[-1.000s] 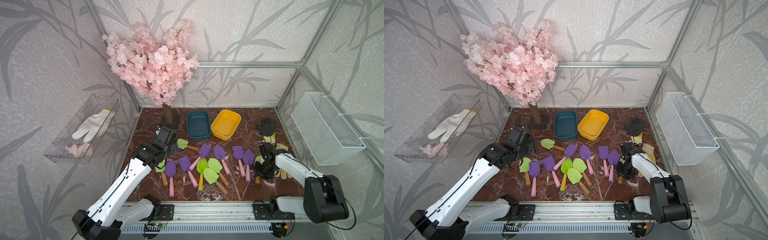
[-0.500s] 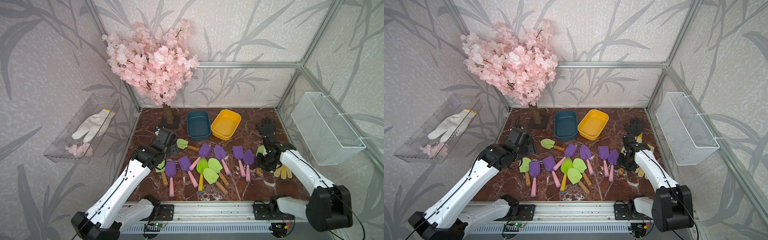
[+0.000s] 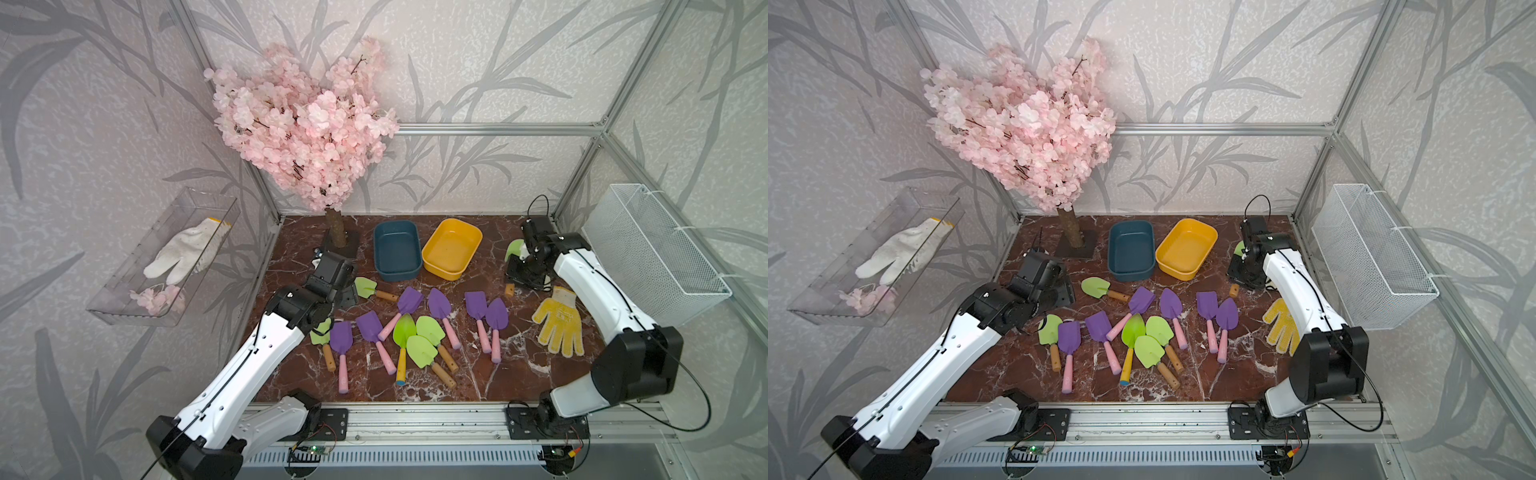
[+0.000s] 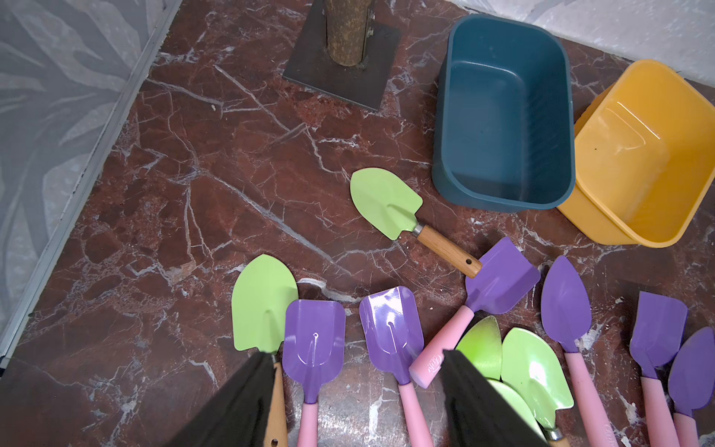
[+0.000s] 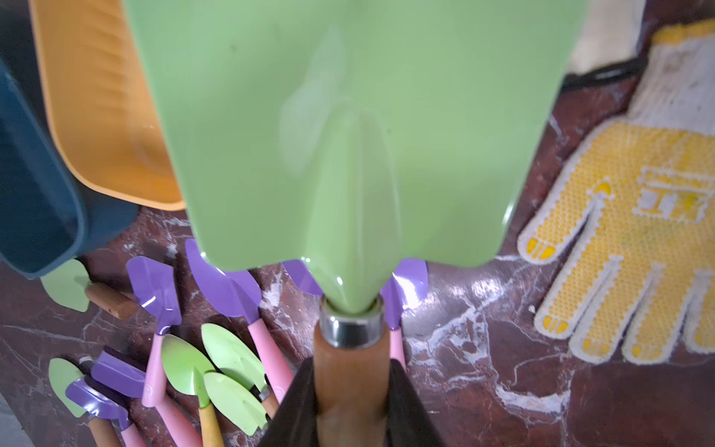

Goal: Sort the small shovels by color and place them into the storage box
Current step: Place the shovel in the storage box.

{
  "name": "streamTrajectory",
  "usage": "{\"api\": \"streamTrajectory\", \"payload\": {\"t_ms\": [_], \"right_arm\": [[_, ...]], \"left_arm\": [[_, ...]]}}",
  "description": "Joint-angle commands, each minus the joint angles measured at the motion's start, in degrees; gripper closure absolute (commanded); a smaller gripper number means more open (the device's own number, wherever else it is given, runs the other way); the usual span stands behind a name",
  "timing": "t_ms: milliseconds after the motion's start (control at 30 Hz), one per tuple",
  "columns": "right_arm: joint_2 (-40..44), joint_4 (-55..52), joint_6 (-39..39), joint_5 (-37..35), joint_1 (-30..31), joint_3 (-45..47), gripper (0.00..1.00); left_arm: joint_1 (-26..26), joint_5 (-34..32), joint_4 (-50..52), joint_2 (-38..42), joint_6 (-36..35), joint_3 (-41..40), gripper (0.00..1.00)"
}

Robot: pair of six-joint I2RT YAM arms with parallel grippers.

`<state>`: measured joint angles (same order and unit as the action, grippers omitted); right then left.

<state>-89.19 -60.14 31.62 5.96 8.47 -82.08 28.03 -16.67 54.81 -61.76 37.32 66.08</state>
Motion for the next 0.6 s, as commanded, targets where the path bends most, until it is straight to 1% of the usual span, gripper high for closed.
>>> {"api": "streamTrajectory", "payload": {"t_ms": [0,133,200,367,567], "right_arm": [[-3.1,0.3,2.6,-1.5,2.1,-4.5,0.75],[-9.2,3.8,8.8,-1.5,4.9,-10.4,0.75],[-14.1,5.3,11.0,-1.8,6.8,-14.9,0.75],[-25.9,5.1,15.0,-3.8,10.5,-27.8,0.75],[-38.2,4.6,19.8,-6.7,12.3,-40.1,0.75]], "left_arm": [[0.1,-1.7,0.9,-0.9,-1.6,2.6,0.28],[0.1,-1.6,0.0,-2.4,-1.5,3.8,0.28],[0.2,-1.1,-0.4,-3.4,-1.3,4.4,0.28],[0.2,-0.4,-1.0,-4.0,-0.7,4.5,0.28],[0.1,-0.5,-1.3,-3.8,-0.5,3.4,0.28]]}}
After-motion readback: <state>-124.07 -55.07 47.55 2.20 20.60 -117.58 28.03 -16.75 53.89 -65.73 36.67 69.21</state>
